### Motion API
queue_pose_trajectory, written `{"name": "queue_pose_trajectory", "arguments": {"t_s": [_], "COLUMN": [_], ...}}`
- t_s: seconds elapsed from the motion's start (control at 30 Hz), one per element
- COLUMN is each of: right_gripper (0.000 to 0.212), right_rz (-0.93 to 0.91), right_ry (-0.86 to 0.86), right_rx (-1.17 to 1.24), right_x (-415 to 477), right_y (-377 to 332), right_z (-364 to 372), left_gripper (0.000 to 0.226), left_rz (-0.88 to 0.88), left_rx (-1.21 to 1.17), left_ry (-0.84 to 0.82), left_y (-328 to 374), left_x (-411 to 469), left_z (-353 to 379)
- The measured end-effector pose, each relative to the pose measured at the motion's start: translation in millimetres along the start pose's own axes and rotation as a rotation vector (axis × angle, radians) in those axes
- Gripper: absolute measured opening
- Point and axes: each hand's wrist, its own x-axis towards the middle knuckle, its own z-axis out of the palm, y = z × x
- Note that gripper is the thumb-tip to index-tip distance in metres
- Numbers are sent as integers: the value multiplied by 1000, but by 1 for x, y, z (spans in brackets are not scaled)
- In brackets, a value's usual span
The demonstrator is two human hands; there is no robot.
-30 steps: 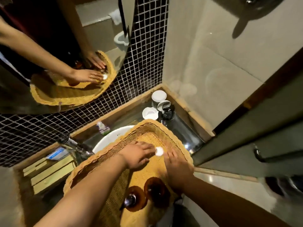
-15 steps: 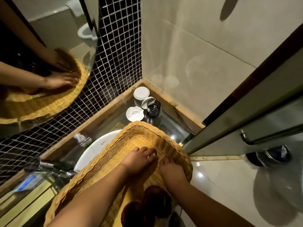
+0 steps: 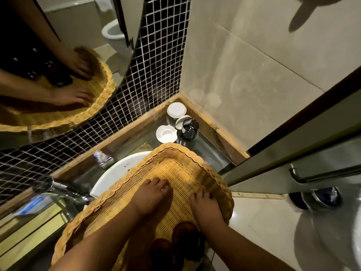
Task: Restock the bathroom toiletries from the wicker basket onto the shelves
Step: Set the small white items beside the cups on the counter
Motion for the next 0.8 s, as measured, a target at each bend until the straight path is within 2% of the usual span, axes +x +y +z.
{"name": "queue_pose_trajectory", "arguments": {"t_s": [0.1,0.23,0.3,0.4,0.5,0.67,0.8], "right_gripper": [76,81,84,94,101,74,49], "right_rz": [-61,-86,-105,-18,-14,-140,-247], "right_ry": [-8,-1,4,-17,-76,-52,-4], "right_rx": [-7,15,40,100,65,64,-29], "right_x": [3,22,32,37,31,37,58], "right_y": [-1,-1,-7,-17,-18,-3,-18], "right_z": [-6,-27,-36,-40,-36,-42,-59], "left_gripper": [53,65,62,57,59,60,61], "left_rz": [-92,-190,-240,-344,-405,-497,-567], "left_rx": [-42,-19,-87,-205,-262,-329,-328], "left_ry": [-7,-10,1,72,12,-4,-27], "left_y": [-1,15,18,20,22,25,25], "left_x": [-22,-45,-54,-64,-68,-70,-70], "left_z": [2,-3,0,6,8,13,13]}}
